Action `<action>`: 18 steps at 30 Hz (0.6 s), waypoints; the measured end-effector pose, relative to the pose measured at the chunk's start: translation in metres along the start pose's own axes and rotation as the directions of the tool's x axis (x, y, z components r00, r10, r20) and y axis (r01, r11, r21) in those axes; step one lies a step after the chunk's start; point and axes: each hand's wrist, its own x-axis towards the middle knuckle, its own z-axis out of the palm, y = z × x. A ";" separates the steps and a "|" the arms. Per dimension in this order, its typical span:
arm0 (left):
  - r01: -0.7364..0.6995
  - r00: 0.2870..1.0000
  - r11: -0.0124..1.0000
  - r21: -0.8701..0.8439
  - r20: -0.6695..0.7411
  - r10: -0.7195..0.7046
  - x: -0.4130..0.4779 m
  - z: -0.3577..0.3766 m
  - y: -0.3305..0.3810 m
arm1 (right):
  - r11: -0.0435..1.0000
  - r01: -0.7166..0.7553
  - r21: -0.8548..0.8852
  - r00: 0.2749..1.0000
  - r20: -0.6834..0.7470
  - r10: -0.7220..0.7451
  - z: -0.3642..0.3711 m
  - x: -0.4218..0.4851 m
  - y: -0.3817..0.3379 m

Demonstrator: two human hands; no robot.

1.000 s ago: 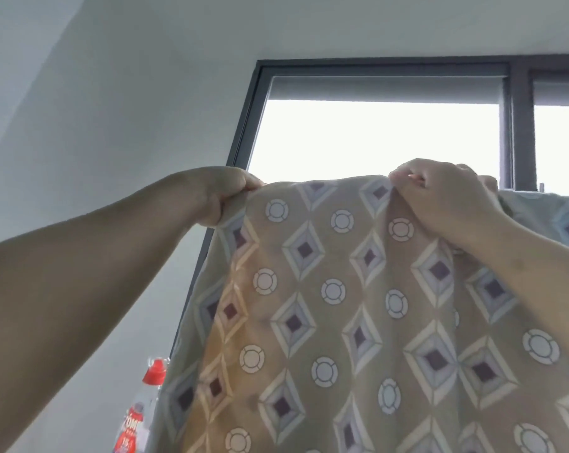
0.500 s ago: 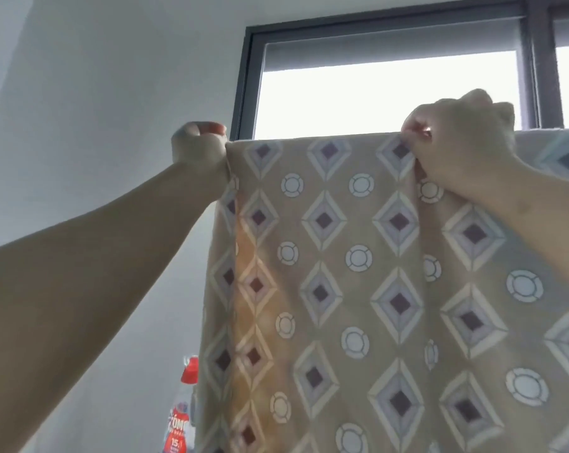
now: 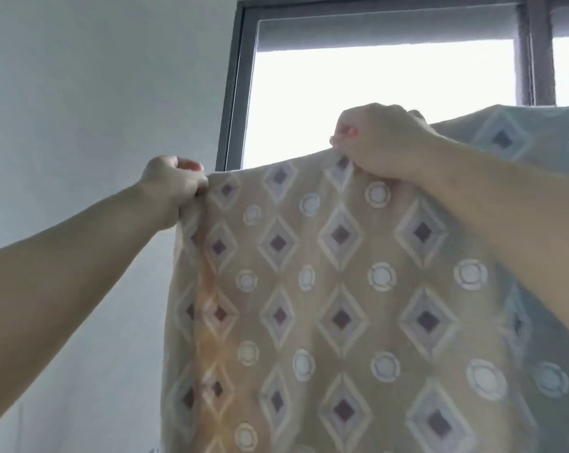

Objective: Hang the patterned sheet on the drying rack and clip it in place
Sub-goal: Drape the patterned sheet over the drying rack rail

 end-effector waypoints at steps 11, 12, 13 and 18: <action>-0.211 0.963 0.592 0.778 0.270 -0.012 -0.023 -0.007 0.000 | 1.000 -0.014 0.015 0.960 0.280 0.010 -0.001 -0.011 0.000; -0.093 0.962 0.744 0.661 0.252 -0.104 -0.023 -0.009 0.001 | 1.000 -0.016 0.010 0.961 0.277 0.012 -0.001 -0.011 0.001; 0.081 0.940 0.866 0.494 0.252 -0.231 -0.022 -0.012 0.003 | 1.000 -0.019 0.006 0.963 0.270 0.017 -0.001 -0.011 0.002; 0.578 0.812 0.564 -0.589 0.345 -0.471 -0.007 -0.028 0.001 | 0.998 -0.042 0.044 0.989 0.147 0.036 0.000 -0.012 0.000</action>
